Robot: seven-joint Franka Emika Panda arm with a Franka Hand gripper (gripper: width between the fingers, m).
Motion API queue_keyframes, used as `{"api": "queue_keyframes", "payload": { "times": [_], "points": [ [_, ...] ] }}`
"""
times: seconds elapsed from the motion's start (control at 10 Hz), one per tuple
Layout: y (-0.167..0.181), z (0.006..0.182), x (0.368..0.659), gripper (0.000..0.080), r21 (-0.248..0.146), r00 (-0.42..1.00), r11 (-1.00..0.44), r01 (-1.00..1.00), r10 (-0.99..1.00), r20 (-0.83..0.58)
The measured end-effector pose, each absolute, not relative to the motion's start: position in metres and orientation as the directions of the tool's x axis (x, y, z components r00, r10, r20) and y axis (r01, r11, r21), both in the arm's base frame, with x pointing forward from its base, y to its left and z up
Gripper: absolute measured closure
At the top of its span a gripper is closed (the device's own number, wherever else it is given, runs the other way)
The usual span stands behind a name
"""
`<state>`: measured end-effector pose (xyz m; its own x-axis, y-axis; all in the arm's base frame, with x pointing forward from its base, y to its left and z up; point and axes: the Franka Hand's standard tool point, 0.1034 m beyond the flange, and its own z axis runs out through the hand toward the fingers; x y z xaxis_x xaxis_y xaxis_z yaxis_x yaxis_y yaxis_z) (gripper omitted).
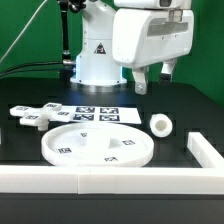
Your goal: Assemble round table
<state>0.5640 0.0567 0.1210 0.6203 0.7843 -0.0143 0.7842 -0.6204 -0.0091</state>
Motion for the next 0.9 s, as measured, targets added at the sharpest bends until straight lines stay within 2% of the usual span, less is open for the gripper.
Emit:
{"api": "queue_keyframes", "payload": {
  "times": [0.6,0.7,0.9],
  "points": [
    [0.053,0.121,0.564,0.015,-0.013,0.602,-0.602,0.799,0.799,-0.015],
    [0.029,0.117,0.563,0.015,-0.024,0.551,-0.551,0.834,0.835,-0.019],
    [-0.007,0.094,0.558,0.015,-0.011,0.515,-0.516,0.857,0.857,-0.011]
  ]
}}
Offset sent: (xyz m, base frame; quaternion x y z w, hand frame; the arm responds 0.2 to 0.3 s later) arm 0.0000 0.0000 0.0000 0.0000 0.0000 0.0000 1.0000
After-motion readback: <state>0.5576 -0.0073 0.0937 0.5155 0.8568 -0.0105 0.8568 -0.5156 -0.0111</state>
